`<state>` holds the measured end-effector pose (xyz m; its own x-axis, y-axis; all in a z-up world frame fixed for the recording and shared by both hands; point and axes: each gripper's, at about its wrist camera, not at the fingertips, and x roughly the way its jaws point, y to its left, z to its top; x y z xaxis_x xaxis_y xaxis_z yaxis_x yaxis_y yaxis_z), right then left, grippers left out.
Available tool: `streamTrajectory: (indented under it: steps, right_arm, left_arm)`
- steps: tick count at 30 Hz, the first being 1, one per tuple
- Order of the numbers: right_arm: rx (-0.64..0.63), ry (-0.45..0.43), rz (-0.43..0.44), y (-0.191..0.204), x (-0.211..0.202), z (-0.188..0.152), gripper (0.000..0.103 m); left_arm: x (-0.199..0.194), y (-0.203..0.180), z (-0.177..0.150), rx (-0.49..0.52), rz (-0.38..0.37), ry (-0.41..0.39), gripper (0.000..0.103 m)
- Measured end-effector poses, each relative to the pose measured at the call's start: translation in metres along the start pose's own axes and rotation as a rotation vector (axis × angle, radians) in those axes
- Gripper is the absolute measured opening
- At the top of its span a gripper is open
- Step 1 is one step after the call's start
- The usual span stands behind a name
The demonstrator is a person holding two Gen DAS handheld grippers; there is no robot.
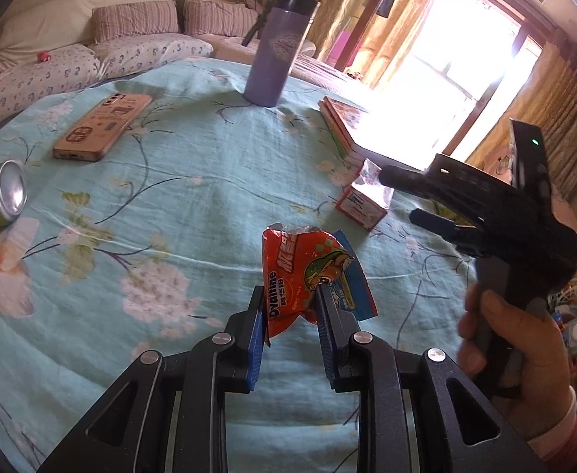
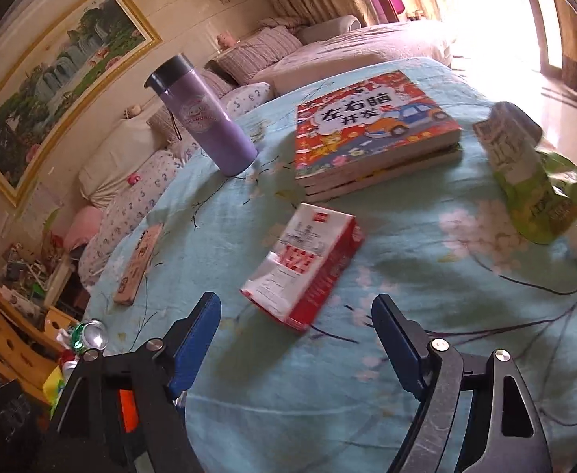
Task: Collect trash
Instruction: 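Grasp the orange snack bag with the left tool while the right tool grasps the white milk carton, then carry the orange snack bag and white milk carton over the black bin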
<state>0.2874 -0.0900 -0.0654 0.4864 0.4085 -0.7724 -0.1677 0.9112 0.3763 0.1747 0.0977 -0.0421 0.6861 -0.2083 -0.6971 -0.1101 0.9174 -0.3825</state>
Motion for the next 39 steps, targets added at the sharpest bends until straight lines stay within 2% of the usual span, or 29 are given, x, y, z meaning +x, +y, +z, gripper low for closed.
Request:
streamTrajectory:
  steps: [3, 7, 8, 10, 12, 14, 19, 29, 39]
  right_arm:
    - [-0.010, -0.003, -0.120, 0.020, 0.023, 0.006, 0.081]
    - [0.012, 0.026, -0.220, 0.018, 0.053, 0.013, 0.081]
    - [0.016, 0.036, -0.222, 0.014, 0.058, 0.014, 0.078]
    - [-0.009, 0.024, -0.218, 0.008, 0.055, 0.014, 0.065]
    - [-0.015, 0.037, -0.170, 0.001, 0.046, 0.011, 0.059]
    - [-0.040, 0.036, -0.139, -0.009, 0.030, 0.003, 0.053]
    - [-0.051, -0.008, -0.058, -0.043, -0.033, -0.025, 0.051]
    - [0.047, -0.122, -0.032, -0.113, -0.151, -0.073, 0.051]
    - [0.115, -0.179, -0.030, -0.151, -0.204, -0.105, 0.051]
  left_arm:
    - [0.000, 0.006, -0.001, -0.026, -0.006, 0.008, 0.023]
    - [0.003, 0.003, -0.002, -0.023, -0.011, 0.014, 0.023]
    - [0.003, 0.001, -0.002, -0.020, -0.014, 0.016, 0.023]
    - [0.003, -0.003, -0.002, -0.013, -0.024, 0.019, 0.023]
    - [0.001, -0.008, -0.003, 0.000, -0.033, 0.018, 0.023]
    - [0.001, -0.016, -0.004, 0.012, -0.046, 0.022, 0.023]
    - [0.002, -0.038, -0.010, 0.056, -0.079, 0.036, 0.023]
    - [0.010, -0.106, -0.029, 0.184, -0.156, 0.092, 0.023]
    - [0.010, -0.168, -0.048, 0.308, -0.204, 0.120, 0.023]
